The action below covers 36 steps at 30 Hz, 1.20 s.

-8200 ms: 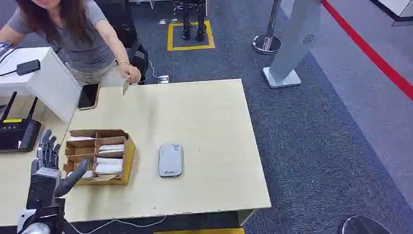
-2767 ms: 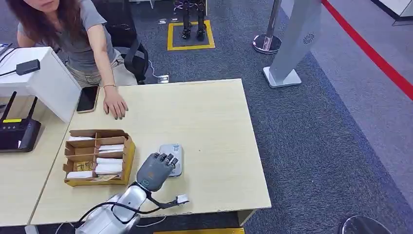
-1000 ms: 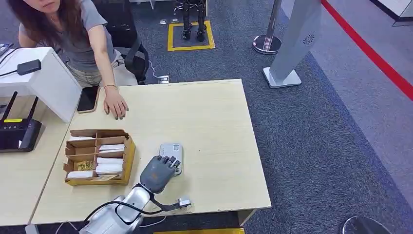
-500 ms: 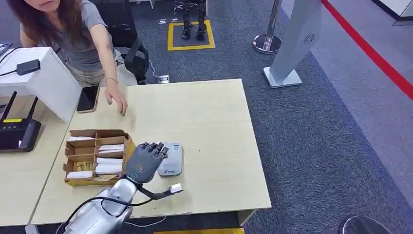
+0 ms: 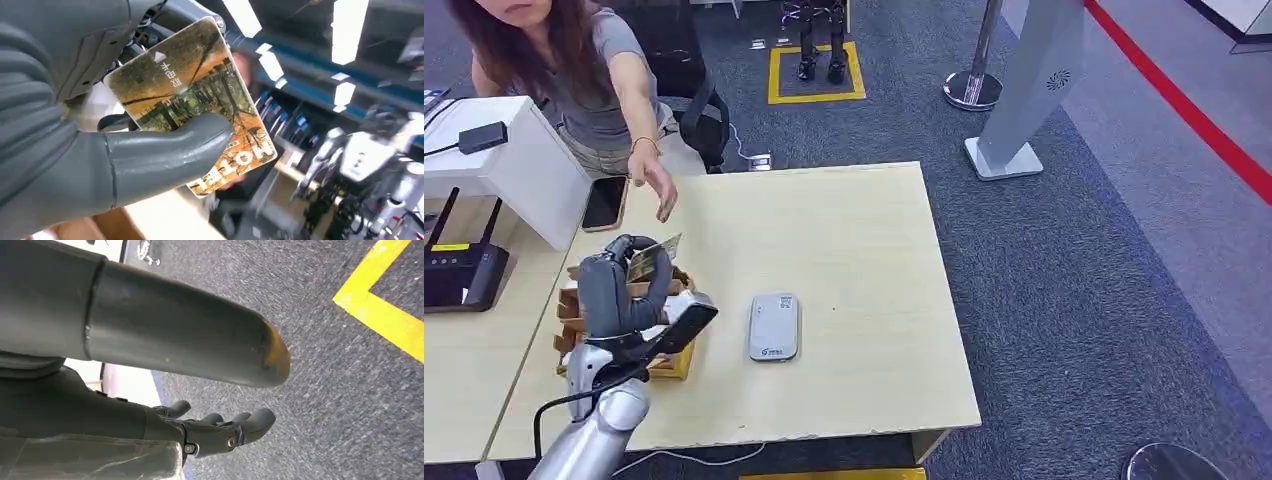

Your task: Pass the card to the sensor for recognition and then transmit it.

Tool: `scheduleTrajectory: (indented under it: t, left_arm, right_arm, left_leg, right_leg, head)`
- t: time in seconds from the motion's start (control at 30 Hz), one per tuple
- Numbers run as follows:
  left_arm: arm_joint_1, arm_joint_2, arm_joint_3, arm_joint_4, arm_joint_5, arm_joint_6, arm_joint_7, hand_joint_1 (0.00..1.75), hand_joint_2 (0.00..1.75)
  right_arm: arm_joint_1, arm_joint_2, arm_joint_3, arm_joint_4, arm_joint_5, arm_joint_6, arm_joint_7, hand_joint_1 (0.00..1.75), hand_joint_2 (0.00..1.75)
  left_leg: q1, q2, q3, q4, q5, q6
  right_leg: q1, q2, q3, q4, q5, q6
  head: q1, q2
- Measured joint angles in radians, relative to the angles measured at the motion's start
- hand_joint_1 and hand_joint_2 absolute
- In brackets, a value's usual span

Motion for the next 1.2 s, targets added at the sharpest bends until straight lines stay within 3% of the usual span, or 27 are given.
scheduleTrajectory:
  t: [0.07,0.13,0.3,0.43,0.53,0.73,0.93,0.97,1.0,1.03,1.2]
  left_arm:
    - [0.005,-0.003,0.068,0.0,0.168,-0.084,-0.035,1.75,1.75]
    - [0.01,-0.005,0.135,0.0,0.258,-0.131,-0.056,1.75,1.75]
    - [0.012,-0.005,0.216,0.0,0.282,-0.151,-0.066,1.75,1.75]
    - [0.013,-0.006,0.224,0.0,0.282,-0.152,-0.067,1.75,1.75]
    - [0.013,-0.009,0.274,0.005,0.355,-0.181,-0.071,1.75,1.75]
    - [0.006,0.009,0.357,0.027,0.39,-0.207,-0.08,1.75,1.75]
    - [0.005,0.015,0.389,0.033,0.393,-0.214,-0.083,1.75,1.75]
    - [0.006,0.015,0.394,0.033,0.393,-0.214,-0.084,1.57,1.75]
    - [0.006,0.015,0.397,0.033,0.397,-0.215,-0.085,0.1,1.75]
    - [0.007,0.015,0.401,0.033,0.4,-0.215,-0.086,0.0,1.75]
    - [0.014,0.015,0.413,0.033,0.415,-0.217,-0.089,0.0,1.75]
  right_arm:
    - [0.0,0.0,0.0,0.0,0.0,0.0,-0.002,0.0,0.0]
    - [0.0,0.0,0.0,0.0,0.0,0.001,-0.004,0.0,0.0]
    - [-0.001,0.0,0.0,0.0,0.003,0.001,-0.007,0.0,0.0]
    - [-0.001,0.0,0.0,0.0,0.003,0.001,-0.007,0.0,0.0]
    - [-0.001,0.0,0.0,0.0,0.003,0.003,-0.008,0.0,0.0]
    - [-0.002,0.0,0.002,0.0,0.003,0.013,-0.01,0.0,0.0]
    - [-0.002,0.0,0.003,0.0,0.0,0.013,-0.013,0.0,0.0]
    - [-0.002,0.0,0.003,0.0,0.0,0.013,-0.013,0.0,0.0]
    - [-0.001,0.0,0.003,0.0,0.0,0.013,-0.013,0.0,0.0]
    - [-0.001,0.0,0.003,0.0,0.0,0.012,-0.013,0.0,0.0]
    - [-0.001,0.0,0.003,0.0,-0.002,0.011,-0.016,0.0,0.0]
  left_leg:
    - [0.0,0.0,0.0,0.0,0.0,0.0]
    - [0.0,0.0,0.0,0.0,0.0,0.0]
    - [0.0,0.0,0.0,0.0,0.0,0.0]
    - [0.0,0.0,0.0,0.0,0.0,0.0]
    - [0.0,0.0,-0.001,0.0,0.0,0.0]
    - [0.0,0.0,0.0,0.0,0.0,0.0]
    - [0.0,0.0,-0.001,0.0,0.0,0.0]
    - [0.0,0.0,-0.001,0.0,0.0,0.0]
    - [0.0,0.0,-0.001,0.0,0.0,0.0]
    - [0.0,0.0,-0.001,0.0,0.0,0.0]
    - [0.0,0.0,-0.001,0.0,0.0,0.0]
  right_leg:
    - [0.0,0.0,0.0,0.0,0.0,0.0]
    - [0.0,0.0,0.0,0.0,0.0,0.0]
    - [0.0,0.0,0.0,0.0,0.0,0.0]
    - [0.0,0.0,0.0,0.0,0.0,0.0]
    - [0.0,0.0,0.0,0.0,0.0,0.0]
    - [0.0,0.0,-0.001,0.0,0.0,0.0]
    - [0.0,0.0,-0.001,0.0,0.0,0.0]
    - [0.0,0.0,-0.001,0.0,0.0,0.0]
    - [0.0,0.0,-0.001,0.0,0.0,0.0]
    - [0.0,0.0,-0.001,0.0,0.0,0.0]
    - [0.0,0.0,-0.001,0.0,0.0,0.0]
  head:
    - [0.0,0.0]
    - [0.0,0.0]
    - [0.0,0.0]
    - [0.0,0.0]
    - [0.0,0.0]
    - [0.0,0.0]
    - [0.0,0.0]
    - [0.0,0.0]
    - [0.0,0.0]
    - [0.0,0.0]
    - [0.0,0.0]
